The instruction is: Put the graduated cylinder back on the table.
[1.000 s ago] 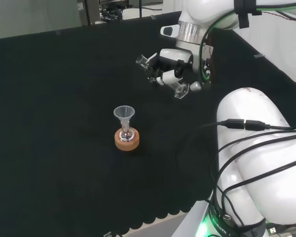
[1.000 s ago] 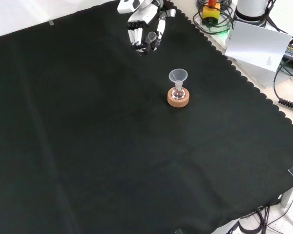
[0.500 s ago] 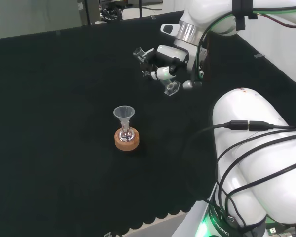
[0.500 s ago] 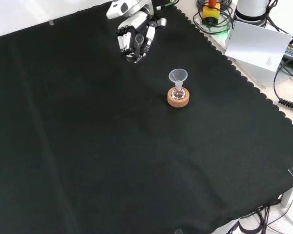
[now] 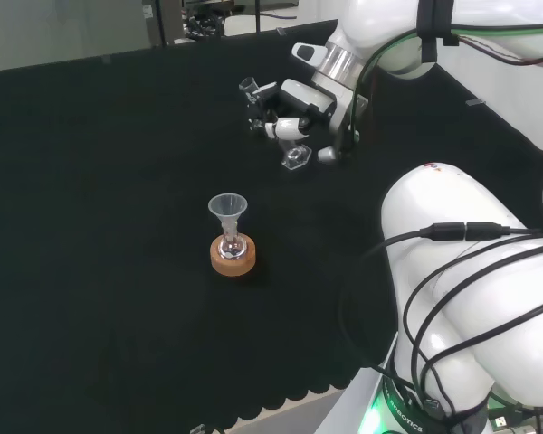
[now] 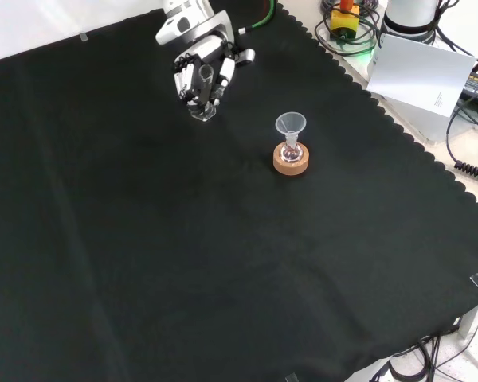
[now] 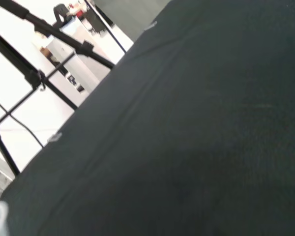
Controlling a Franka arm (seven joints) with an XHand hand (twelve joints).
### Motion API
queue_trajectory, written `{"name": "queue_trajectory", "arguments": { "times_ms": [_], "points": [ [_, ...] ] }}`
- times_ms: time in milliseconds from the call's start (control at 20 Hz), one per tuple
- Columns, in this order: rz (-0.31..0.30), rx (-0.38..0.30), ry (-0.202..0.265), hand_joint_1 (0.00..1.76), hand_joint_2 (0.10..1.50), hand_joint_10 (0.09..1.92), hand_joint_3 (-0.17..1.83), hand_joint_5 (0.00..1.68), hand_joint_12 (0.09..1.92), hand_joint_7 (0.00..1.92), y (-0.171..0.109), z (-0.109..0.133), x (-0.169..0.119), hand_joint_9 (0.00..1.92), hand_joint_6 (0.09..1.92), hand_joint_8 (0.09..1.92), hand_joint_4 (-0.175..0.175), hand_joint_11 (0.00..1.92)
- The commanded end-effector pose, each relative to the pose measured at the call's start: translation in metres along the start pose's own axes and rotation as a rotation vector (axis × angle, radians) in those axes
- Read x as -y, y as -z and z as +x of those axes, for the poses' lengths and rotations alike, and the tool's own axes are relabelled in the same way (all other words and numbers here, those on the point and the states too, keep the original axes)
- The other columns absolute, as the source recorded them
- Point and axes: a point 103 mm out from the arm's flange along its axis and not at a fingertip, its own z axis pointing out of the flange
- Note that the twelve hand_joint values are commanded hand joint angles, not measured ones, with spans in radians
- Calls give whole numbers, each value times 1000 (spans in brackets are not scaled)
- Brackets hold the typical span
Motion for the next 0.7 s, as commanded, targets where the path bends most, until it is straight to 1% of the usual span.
{"name": "queue_trajectory", "arguments": {
  "times_ms": [50, 350, 550, 700],
  "points": [
    [-84, -56, 13, 1105, 1228, 158, -3, 788, 807, 1026, -13, -17, -23, 1317, 1305, 580, -175, 1165],
    [-144, -90, 11, 1105, 1229, 153, -2, 787, 806, 1014, -17, -31, -34, 1308, 1306, 580, -175, 1161],
    [-164, -111, 7, 1104, 1229, 152, -2, 786, 807, 1012, -20, -40, -38, 1308, 1308, 583, -175, 1159],
    [-195, -132, 4, 1104, 1230, 151, -1, 784, 807, 1010, -24, -48, -39, 1307, 1311, 585, -175, 1156]
  ]
}}
